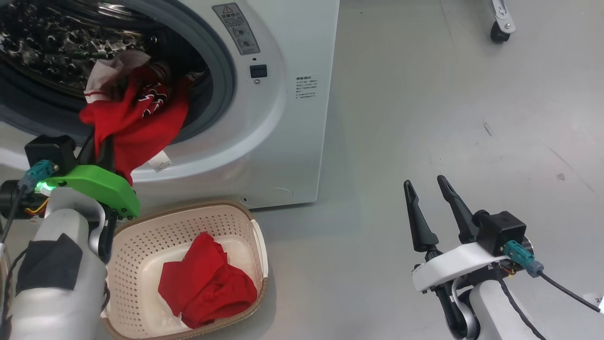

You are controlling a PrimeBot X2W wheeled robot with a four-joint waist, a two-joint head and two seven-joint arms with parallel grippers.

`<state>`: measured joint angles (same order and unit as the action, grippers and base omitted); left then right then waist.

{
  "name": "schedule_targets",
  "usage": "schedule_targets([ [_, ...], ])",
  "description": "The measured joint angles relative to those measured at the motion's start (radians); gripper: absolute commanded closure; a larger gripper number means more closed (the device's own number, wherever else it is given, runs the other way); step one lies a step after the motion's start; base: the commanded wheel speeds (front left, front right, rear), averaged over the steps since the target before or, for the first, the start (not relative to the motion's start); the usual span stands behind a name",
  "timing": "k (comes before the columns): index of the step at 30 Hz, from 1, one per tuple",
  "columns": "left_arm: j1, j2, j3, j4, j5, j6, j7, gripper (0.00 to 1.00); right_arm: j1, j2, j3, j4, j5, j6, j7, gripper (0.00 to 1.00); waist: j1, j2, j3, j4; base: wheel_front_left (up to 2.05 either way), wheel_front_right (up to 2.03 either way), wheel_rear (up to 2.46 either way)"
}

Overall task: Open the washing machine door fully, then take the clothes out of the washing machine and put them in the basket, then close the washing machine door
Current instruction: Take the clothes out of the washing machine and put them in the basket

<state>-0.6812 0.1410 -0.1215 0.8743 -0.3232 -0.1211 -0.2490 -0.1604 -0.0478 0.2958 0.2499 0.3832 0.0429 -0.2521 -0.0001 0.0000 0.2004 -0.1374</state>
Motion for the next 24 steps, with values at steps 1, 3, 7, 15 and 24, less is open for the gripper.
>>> schedule_targets([
  [1,0.007,0.0,-0.005,-0.012,0.003,0.0,0.0,1.0,0.004,0.0,-0.001,0.0,0.0,0.0,0.0,0.0,0.0,0.0,-0.007,0.005,0.0,0.0,0.0],
  [3,0.021,-0.002,-0.007,-0.033,0.007,0.0,0.0,1.0,0.007,0.0,-0.003,0.001,0.0,0.0,0.0,0.0,0.0,0.0,-0.021,0.016,0.0,0.0,0.0],
  [7,0.054,-0.006,-0.008,-0.097,0.008,0.0,0.0,1.0,0.01,0.0,-0.003,0.003,0.0,0.0,0.0,0.0,0.0,0.0,-0.049,0.035,0.0,0.0,0.0],
  [15,0.09,-0.018,0.036,-0.31,0.009,0.0,-0.001,1.0,0.039,0.0,-0.001,0.007,0.0,0.002,0.0,0.0,0.0,0.0,-0.095,0.065,0.0,0.0,0.0],
  [24,0.149,-0.027,0.064,-0.481,0.011,0.0,-0.003,1.0,0.042,0.0,0.001,0.005,-0.007,0.008,0.0,0.0,0.0,0.0,-0.106,0.077,0.0,0.0,0.0],
])
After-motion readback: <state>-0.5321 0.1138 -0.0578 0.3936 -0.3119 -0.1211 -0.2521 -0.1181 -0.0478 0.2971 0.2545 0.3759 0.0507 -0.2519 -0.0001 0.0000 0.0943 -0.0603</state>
